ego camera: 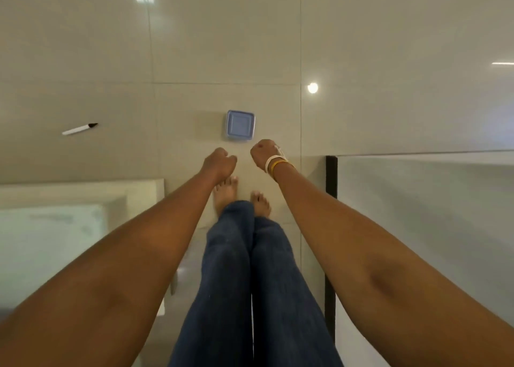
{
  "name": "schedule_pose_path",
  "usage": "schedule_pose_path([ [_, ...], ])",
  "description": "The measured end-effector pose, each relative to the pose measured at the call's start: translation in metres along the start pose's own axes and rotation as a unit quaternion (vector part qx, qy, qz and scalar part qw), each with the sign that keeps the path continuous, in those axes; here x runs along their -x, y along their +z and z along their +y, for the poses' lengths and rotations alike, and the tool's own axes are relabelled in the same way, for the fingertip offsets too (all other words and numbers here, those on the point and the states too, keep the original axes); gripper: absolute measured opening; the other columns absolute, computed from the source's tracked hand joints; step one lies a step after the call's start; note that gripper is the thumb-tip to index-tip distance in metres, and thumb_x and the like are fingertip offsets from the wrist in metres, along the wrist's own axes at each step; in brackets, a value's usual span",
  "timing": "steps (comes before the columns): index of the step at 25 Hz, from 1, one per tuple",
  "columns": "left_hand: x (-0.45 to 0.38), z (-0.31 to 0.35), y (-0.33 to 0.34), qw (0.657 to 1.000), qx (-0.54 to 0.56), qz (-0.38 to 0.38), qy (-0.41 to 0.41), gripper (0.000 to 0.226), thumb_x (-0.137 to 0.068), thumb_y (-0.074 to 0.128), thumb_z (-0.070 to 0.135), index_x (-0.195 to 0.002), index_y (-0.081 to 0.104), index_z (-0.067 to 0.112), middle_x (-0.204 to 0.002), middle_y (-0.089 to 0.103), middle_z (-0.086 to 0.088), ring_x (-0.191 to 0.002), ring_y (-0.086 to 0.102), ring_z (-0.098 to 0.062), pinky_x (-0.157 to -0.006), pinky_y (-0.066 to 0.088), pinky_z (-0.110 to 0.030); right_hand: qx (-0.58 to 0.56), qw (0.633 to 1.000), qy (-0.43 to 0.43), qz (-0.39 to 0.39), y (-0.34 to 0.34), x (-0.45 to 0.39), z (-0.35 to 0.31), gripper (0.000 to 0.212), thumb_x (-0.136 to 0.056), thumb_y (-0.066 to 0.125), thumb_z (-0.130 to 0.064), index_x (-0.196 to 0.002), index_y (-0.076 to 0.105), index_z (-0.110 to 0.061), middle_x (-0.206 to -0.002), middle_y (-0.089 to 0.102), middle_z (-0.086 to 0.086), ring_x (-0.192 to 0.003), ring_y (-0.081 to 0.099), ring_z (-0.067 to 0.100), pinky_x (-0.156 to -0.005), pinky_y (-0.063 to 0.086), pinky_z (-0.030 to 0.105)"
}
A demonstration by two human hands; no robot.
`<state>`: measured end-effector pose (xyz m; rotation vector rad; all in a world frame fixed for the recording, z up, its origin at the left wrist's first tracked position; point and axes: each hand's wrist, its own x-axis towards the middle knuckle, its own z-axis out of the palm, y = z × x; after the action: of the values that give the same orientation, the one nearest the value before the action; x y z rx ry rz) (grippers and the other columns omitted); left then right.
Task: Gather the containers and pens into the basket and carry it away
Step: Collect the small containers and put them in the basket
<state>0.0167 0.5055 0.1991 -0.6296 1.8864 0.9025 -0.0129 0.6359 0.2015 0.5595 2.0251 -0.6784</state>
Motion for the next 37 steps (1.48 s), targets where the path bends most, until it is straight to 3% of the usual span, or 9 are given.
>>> schedule_pose_path([
  [5,-0.199,-0.006,0.033,0.998,0.004,0.063,-0.014,0.044,-0.096,0.045,0.023,-0.134,0.044,0.002,-0.136,0.052,-0.02,-0.122,0.051,-0.035,-0.094,0.045,-0.036,-0.04,0.999,0.021,0.027,0.041,-0.204,0.015,0.049,-0.091,0.047,-0.016,-0.138,0.041,-0.008,-0.138,0.047,0.021,-0.124,0.05,0.035,-0.093,0.044,0.035],
  [9,-0.307,-0.024,0.045,0.996,0.021,0.076,-0.044,0.058,-0.096,0.049,0.025,-0.144,0.029,-0.001,-0.148,0.038,-0.021,-0.133,0.042,-0.036,-0.104,0.039,-0.038,-0.071,0.997,0.025,-0.003,0.058,-0.307,0.022,0.075,-0.089,0.054,-0.019,-0.151,0.014,-0.029,-0.151,0.029,0.016,-0.133,0.041,0.032,-0.102,0.046,0.045],
  [13,-0.332,-0.035,0.06,0.993,0.113,0.016,-0.031,0.073,-0.077,0.062,0.04,-0.136,0.043,0.002,-0.131,0.054,-0.018,-0.117,0.056,-0.036,-0.089,0.047,-0.04,-0.065,0.998,0.019,-0.011,0.079,-0.339,0.026,0.058,-0.089,0.049,-0.017,-0.142,0.032,-0.029,-0.133,0.044,0.017,-0.111,0.056,0.037,-0.094,0.051,0.045],
  [16,-0.288,-0.036,0.061,0.99,0.125,0.012,-0.062,0.055,-0.093,0.058,0.029,-0.137,0.039,0.004,-0.126,0.054,-0.02,-0.114,0.058,-0.037,-0.089,0.048,-0.043,-0.058,0.998,0.02,0.02,0.067,-0.302,0.031,0.042,-0.088,0.039,-0.009,-0.126,0.046,-0.027,-0.111,0.052,0.015,-0.088,0.055,0.035,-0.076,0.053,0.042],
  [22,-0.092,-0.019,0.014,0.991,0.114,0.048,-0.058,0.049,-0.093,0.057,0.026,-0.138,0.043,0.011,-0.129,0.059,-0.019,-0.118,0.058,-0.034,-0.1,0.049,-0.044,-0.064,0.998,0.028,0.001,0.008,-0.108,0.013,0.04,-0.083,0.038,-0.007,-0.109,0.05,-0.034,-0.11,0.059,0.016,-0.108,0.057,0.034,-0.088,0.055,0.05],
  [26,0.054,-0.011,0.002,0.988,0.129,0.061,-0.054,0.042,-0.091,0.06,0.018,-0.13,0.045,0.011,-0.123,0.061,-0.017,-0.111,0.061,-0.035,-0.091,0.051,-0.042,-0.039,0.999,0.006,0.017,-0.034,0.035,-0.006,0.048,-0.082,0.033,-0.004,-0.114,0.054,-0.032,-0.102,0.053,0.011,-0.091,0.057,0.035,-0.082,0.057,0.048],
  [32,0.19,-0.057,0.003,0.962,0.21,0.154,-0.083,0.035,-0.089,0.057,0.013,-0.123,0.049,0.011,-0.116,0.062,-0.017,-0.103,0.062,-0.033,-0.084,0.055,-0.043,0.061,0.99,-0.126,0.004,-0.025,0.17,-0.034,0.044,-0.088,0.046,-0.005,-0.125,0.057,-0.027,-0.13,0.057,0.007,-0.108,0.057,0.03,-0.076,0.044,0.03],
  [35,0.231,-0.098,-0.002,0.934,0.267,0.214,-0.1,0.032,-0.092,0.059,0.013,-0.123,0.052,0.009,-0.101,0.064,-0.011,-0.087,0.062,-0.027,-0.065,0.052,-0.032,0.087,0.981,-0.171,-0.011,0.007,0.21,-0.052,0.048,-0.087,0.05,-0.003,-0.13,0.056,-0.023,-0.138,0.053,0.007,-0.12,0.054,0.031,-0.089,0.049,0.035],
  [37,0.248,-0.131,-0.012,0.916,0.313,0.227,-0.107,0.032,-0.092,0.06,0.015,-0.122,0.052,0.01,-0.098,0.069,-0.014,-0.083,0.066,-0.028,-0.069,0.056,-0.036,0.105,0.978,-0.181,-0.024,0.038,0.23,-0.065,0.047,-0.086,0.053,-0.006,-0.131,0.055,-0.021,-0.142,0.05,0.007,-0.126,0.051,0.03,-0.098,0.048,0.037],
])
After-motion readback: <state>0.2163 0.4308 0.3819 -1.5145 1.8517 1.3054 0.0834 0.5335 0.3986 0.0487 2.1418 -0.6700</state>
